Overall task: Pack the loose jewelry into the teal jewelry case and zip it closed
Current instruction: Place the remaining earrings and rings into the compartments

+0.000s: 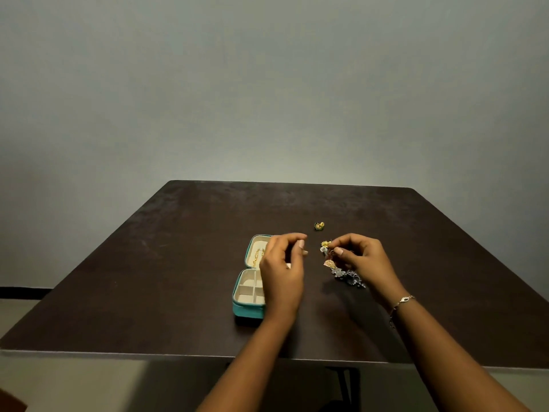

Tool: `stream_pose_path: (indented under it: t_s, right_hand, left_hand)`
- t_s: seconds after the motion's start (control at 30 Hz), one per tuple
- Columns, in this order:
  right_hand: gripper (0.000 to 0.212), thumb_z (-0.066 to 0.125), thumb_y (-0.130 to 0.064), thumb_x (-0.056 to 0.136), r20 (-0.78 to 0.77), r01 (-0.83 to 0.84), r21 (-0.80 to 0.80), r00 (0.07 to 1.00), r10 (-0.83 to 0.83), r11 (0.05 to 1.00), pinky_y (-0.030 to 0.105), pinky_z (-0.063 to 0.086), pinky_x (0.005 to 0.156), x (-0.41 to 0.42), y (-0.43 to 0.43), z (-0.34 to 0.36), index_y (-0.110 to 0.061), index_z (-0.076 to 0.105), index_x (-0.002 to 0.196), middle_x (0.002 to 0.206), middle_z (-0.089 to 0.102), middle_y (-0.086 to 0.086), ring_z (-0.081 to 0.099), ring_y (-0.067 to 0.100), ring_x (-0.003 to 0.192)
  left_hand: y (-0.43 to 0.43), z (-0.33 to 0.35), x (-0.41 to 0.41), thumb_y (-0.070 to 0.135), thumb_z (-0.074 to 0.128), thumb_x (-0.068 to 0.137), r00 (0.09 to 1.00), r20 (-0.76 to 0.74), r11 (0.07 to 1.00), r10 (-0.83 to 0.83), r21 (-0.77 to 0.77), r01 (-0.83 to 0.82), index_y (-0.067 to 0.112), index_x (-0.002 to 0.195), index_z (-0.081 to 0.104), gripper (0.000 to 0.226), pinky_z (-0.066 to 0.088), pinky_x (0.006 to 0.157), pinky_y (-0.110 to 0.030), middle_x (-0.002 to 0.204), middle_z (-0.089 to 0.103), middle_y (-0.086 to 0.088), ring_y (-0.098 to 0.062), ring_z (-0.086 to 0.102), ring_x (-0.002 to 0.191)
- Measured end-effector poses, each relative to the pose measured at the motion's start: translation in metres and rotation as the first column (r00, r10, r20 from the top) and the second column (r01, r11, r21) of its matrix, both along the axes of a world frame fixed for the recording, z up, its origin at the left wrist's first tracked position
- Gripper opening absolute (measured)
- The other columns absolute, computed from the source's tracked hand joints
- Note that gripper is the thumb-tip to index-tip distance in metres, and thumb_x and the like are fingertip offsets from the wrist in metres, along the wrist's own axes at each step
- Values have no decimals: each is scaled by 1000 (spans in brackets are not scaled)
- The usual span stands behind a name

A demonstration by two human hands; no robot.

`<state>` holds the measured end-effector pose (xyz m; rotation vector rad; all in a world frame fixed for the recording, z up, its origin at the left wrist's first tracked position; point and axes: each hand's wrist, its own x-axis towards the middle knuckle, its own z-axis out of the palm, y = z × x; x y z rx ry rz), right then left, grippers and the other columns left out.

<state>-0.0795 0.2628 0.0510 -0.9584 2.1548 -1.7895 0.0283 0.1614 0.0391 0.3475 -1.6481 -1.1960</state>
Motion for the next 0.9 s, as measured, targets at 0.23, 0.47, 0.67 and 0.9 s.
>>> stream_pose_path:
  t_s: [0.23,0.47,0.67,0.9]
  right_hand:
    - [22,53,3,88,39,-87,5,995,87,996,33,55,74,25,-22,5,-13,65,79,85,67,13,65,20,79]
    - [14,52,5,87,46,-131,50,991,129,990,22,55,68,41,-44,3,0,65,89,80,65,4,63,7,70]
    - [22,55,2,86,24,-159,122,987,158,980,31,56,76,49,-57,-5,-15,65,78,81,67,4,67,14,77]
    - [23,61,1,83,-93,-122,250,984,149,960,31,58,73,60,-75,-11,-20,65,73,79,66,1,68,14,75]
  left_hand:
    - [-48,-15,28,9,53,91,991,99,986,87,136,-100,20,87,64,16,51,65,-20,92,65,-10,-9,63,75]
    - [-52,-36,41,12,51,92,974,208,979,94,159,-128,19,91,64,15,53,68,-28,97,64,-4,-14,63,85]
    - [-54,-51,46,13,51,92,969,227,971,94,195,-140,20,91,63,14,55,62,-27,98,65,-3,-16,65,87]
    - [-51,-56,52,10,51,91,972,194,981,135,110,-158,17,88,63,14,52,61,-21,90,64,1,-10,63,79]
